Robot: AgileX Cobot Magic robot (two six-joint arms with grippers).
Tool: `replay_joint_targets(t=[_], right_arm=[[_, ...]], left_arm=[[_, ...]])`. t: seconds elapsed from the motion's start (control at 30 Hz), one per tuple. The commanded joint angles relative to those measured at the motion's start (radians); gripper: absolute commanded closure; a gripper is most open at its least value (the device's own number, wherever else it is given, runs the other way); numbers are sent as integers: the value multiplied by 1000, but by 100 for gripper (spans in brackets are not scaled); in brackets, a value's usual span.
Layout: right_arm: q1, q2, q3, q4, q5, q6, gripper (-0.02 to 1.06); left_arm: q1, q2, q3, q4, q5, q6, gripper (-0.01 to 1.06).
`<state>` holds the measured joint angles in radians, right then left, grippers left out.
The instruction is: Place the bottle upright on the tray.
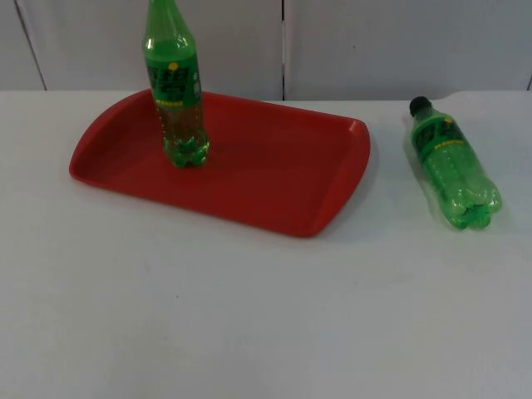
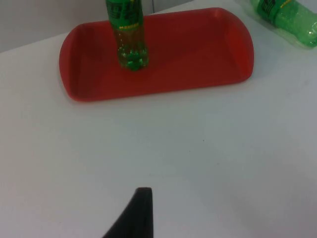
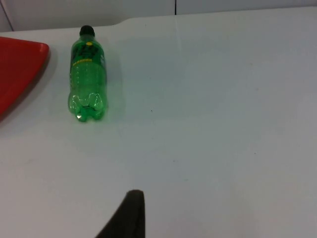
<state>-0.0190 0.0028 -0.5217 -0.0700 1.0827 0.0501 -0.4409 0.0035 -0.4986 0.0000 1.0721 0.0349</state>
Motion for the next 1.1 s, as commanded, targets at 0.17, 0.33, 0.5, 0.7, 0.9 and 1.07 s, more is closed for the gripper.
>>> replay_joint_targets(t=[0.17, 0.33, 0.5, 0.7, 0.9, 1.07], right_arm=[[-6, -3, 6, 3, -5, -2, 0], [-6, -3, 6, 3, -5, -2, 0], [-6, -3, 6, 3, -5, -2, 0], [-6, -3, 6, 1, -5, -2, 0], [-6, -3, 6, -3, -5, -2, 0], [-6, -3, 6, -2, -5, -2, 0]], left_arm=[[-7, -3, 4, 5, 2, -4, 0], [-7, -3, 4, 5, 2, -4, 0], [-7, -3, 4, 5, 2, -4, 0], [-7, -3, 4, 5, 2, -4, 0], [-7, -3, 4, 5, 2, -4, 0], [-7, -3, 4, 5, 2, -4, 0]])
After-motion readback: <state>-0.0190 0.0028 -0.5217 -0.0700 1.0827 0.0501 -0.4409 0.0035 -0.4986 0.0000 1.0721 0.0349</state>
